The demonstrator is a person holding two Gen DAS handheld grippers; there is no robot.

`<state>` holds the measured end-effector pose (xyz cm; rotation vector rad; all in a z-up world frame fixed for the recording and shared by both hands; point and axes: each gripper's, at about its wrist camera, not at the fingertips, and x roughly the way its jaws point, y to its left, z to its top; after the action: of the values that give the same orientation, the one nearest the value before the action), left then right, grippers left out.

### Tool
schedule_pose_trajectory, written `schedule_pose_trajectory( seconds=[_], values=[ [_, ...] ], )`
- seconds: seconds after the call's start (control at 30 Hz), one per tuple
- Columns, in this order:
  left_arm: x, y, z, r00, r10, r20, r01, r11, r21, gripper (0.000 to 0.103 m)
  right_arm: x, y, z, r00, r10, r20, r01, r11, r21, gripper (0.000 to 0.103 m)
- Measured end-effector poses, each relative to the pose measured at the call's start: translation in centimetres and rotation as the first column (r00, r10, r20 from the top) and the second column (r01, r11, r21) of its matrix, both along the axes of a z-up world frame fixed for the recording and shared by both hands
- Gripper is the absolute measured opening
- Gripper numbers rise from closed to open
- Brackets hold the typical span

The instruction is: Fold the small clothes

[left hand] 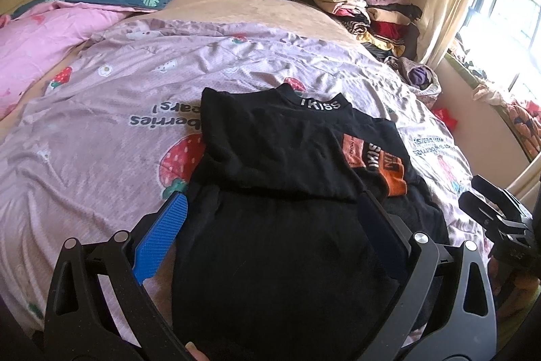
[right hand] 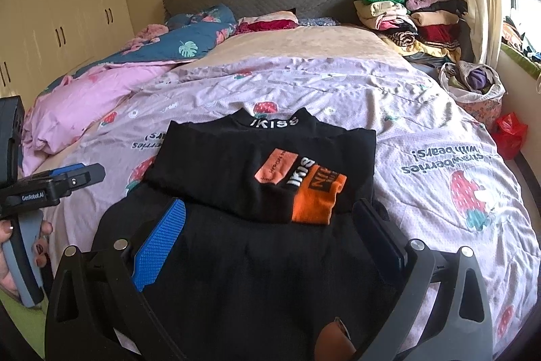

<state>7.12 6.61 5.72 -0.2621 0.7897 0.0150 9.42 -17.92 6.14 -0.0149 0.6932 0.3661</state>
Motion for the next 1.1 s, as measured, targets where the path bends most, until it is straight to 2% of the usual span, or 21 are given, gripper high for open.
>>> schedule_pose_trajectory(
  seconds=[0.43, 1.1],
  values=[
    [-2.2, 0.9, -1.8, 0.999, 0.015, -0.043, -0.014, 1.0, 0.024, 0.093, -2.5, -0.2, -2.9, 0.997, 0.018, -0.072, -0.021, 0.999, -0.047, 0.098],
    [-4.3, 3.1, -4.5, 0.992, 0.049, -0.113, -0.043, 0.998, 0.051, 0.094, -4.8, -3.4, -5.9, 0.988, -0.034, -0.148, 0.023, 0.997, -0.075, 0.098]
  ],
)
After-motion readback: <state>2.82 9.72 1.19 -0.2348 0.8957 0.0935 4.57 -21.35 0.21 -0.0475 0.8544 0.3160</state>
